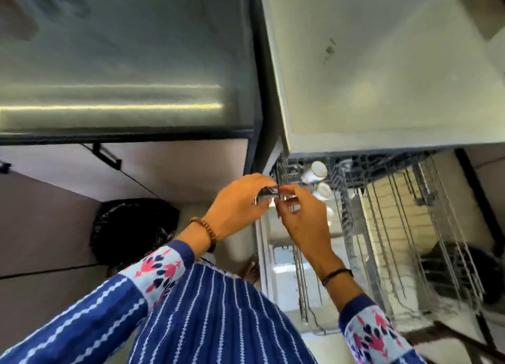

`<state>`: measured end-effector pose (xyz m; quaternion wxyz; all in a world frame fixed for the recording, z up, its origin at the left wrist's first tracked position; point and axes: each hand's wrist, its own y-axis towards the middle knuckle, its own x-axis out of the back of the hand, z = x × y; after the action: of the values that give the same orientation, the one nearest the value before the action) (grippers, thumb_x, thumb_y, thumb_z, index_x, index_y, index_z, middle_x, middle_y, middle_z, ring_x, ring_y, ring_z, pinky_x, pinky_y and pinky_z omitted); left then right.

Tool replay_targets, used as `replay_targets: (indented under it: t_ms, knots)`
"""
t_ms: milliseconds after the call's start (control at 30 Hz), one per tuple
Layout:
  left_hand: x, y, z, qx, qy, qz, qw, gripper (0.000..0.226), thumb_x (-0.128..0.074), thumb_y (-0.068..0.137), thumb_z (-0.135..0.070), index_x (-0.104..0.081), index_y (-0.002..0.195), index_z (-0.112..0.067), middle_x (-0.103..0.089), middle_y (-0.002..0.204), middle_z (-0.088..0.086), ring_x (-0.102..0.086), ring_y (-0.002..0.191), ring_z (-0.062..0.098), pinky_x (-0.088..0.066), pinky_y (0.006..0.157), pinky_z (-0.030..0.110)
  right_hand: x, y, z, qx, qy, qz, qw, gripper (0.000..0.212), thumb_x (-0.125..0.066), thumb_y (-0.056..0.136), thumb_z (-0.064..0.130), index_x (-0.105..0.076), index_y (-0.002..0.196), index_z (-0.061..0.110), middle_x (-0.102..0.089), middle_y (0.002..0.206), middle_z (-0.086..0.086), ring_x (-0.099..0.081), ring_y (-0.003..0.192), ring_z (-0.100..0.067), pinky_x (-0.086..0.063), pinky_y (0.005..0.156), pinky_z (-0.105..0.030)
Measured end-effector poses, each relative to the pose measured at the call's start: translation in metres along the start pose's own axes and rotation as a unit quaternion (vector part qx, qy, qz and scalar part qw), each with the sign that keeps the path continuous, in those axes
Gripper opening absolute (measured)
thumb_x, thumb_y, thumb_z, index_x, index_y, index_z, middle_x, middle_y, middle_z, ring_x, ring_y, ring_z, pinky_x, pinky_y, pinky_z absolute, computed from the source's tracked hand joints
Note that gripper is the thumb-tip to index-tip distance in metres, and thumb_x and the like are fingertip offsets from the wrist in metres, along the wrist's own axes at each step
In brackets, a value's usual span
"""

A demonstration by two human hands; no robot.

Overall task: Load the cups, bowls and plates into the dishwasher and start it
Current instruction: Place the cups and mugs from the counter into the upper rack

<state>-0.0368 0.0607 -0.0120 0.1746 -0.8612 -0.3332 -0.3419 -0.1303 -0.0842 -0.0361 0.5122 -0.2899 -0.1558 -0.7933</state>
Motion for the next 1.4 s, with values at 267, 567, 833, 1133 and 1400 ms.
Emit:
replay_targets:
  t_ms: [267,567,833,1133,1400]
  knots:
    - [0.111,-0.04,0.032,0.047,0.005,-0.215,0.975,0.034,-0.067,0.089,-0.018,-0.063,0.122,-0.022,-0.064,0.122,-0.006,-0.058,0.116,0.012,-0.047,0.098,0.032,-0.029,0.038,0.123,0.172,0.03,0.059,0.983,0.017,-0.07,0.093,0.02,-0.068,0.11,0.018,-0.071,0.102,0.006,-0.067,0.088,-0.007,-0.054,0.076,-0.018]
    - [0.208,-0.057,0.082,0.107,-0.023,-0.337,0.935,0.033,-0.069,0.087,-0.016,-0.065,0.119,-0.019,-0.067,0.118,-0.006,-0.061,0.111,0.008,-0.047,0.09,0.02,-0.093,0.099,0.244,0.26,0.05,0.123,0.956,0.017,-0.071,0.091,0.015,-0.07,0.107,0.015,-0.072,0.099,0.008,-0.067,0.083,-0.002,-0.053,0.072,-0.014]
    - [0.291,-0.059,0.15,0.147,-0.047,-0.394,0.906,0.032,-0.068,0.088,-0.022,-0.064,0.119,-0.023,-0.066,0.117,-0.011,-0.059,0.11,0.002,-0.048,0.091,0.021,-0.172,0.158,0.333,0.288,0.058,0.164,0.942,0.013,-0.07,0.092,0.019,-0.067,0.104,0.024,-0.07,0.096,0.011,-0.069,0.079,-0.008,-0.056,0.07,-0.022]
    - [0.375,-0.061,0.245,0.194,-0.078,-0.419,0.884,0.032,-0.066,0.089,-0.021,-0.063,0.121,-0.023,-0.065,0.119,-0.009,-0.058,0.111,0.003,-0.048,0.095,0.024,-0.268,0.216,0.401,0.259,0.045,0.202,0.943,0.011,-0.067,0.094,0.02,-0.066,0.104,0.023,-0.07,0.093,0.009,-0.069,0.08,-0.009,-0.054,0.071,-0.018]
    - [0.421,-0.061,0.312,0.274,-0.096,-0.438,0.851,0.036,-0.065,0.086,-0.017,-0.06,0.122,-0.019,-0.064,0.121,-0.004,-0.059,0.113,0.011,-0.045,0.097,0.025,-0.332,0.246,0.446,0.209,0.037,0.238,0.948,0.006,-0.065,0.095,0.023,-0.067,0.101,0.022,-0.072,0.092,0.001,-0.07,0.082,-0.013,-0.047,0.061,-0.008]
